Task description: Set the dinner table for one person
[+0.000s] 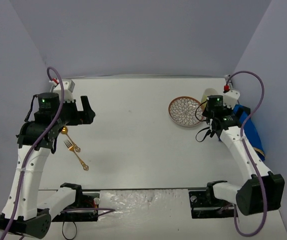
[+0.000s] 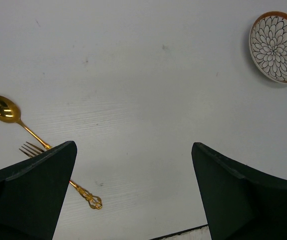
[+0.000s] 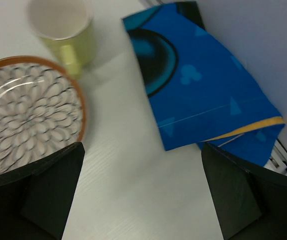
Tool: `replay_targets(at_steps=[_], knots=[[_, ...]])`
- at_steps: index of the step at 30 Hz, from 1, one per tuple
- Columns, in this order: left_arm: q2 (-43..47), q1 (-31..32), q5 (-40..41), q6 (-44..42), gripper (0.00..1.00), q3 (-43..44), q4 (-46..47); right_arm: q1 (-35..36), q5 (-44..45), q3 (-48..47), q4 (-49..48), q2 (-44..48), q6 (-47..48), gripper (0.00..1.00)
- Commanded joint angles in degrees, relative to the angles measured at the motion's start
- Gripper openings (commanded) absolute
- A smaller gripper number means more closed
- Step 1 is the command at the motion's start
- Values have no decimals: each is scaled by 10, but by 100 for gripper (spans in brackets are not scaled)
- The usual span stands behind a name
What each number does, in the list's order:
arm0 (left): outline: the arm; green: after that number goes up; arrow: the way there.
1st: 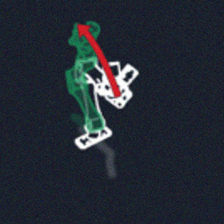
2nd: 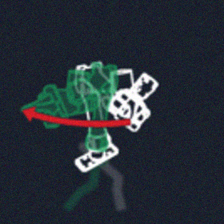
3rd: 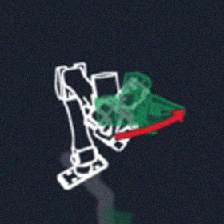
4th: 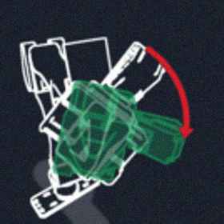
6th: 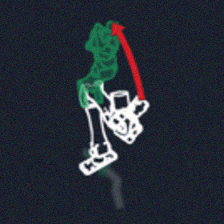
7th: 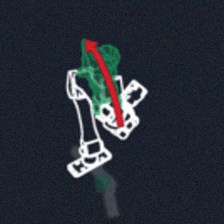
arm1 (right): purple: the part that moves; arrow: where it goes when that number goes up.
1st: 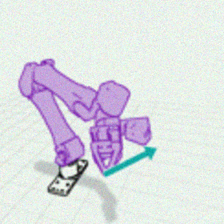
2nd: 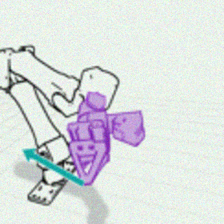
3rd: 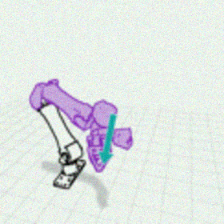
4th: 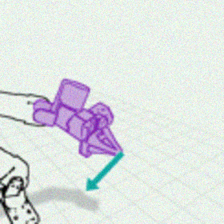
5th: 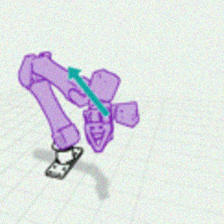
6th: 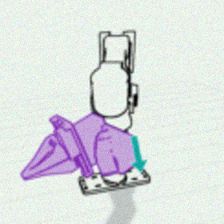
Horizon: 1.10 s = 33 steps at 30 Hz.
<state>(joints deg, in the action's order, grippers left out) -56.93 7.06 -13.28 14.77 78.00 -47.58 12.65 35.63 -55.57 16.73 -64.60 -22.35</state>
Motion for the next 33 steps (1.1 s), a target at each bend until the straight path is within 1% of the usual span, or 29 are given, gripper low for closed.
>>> replay_targets(at_steps=[1,3,6,10,12,16,20,26,27,29,31,33], knots=[[3,34,-4,17,97,-8,56,-92,3,-7,-33,-79,-56,100],[12,47,-11,33,97,-32,66,-149,-16,-22,-57,-148,-43,100],[22,56,-12,42,97,-47,70,-198,-81,-45,-71,-208,-43,100],[31,66,-3,44,97,-63,76,-210,-83,-85,-86,-283,-23,100],[32,68,-5,48,97,-67,80,-218,-100,-97,-103,-322,-8,100],[37,69,-11,57,97,-79,84,-229,-116,-115,-124,-370,18,100],[43,69,-11,60,97,-92,86,-237,-125,-123,-140,-403,36,100],[38,70,-11,62,97,-97,87,-258,-129,-128,-148,-441,37,99],[37,70,-11,64,97,-98,88,-262,-135,-128,-149,-445,37,97],[34,70,-11,66,97,-101,91,-267,-147,-129,-148,-452,40,87],[30,70,-12,66,97,-101,92,-274,-149,-124,-149,-452,36,74],[30,70,-12,66,97,-101,92,-279,-149,-117,-149,-447,30,55]])
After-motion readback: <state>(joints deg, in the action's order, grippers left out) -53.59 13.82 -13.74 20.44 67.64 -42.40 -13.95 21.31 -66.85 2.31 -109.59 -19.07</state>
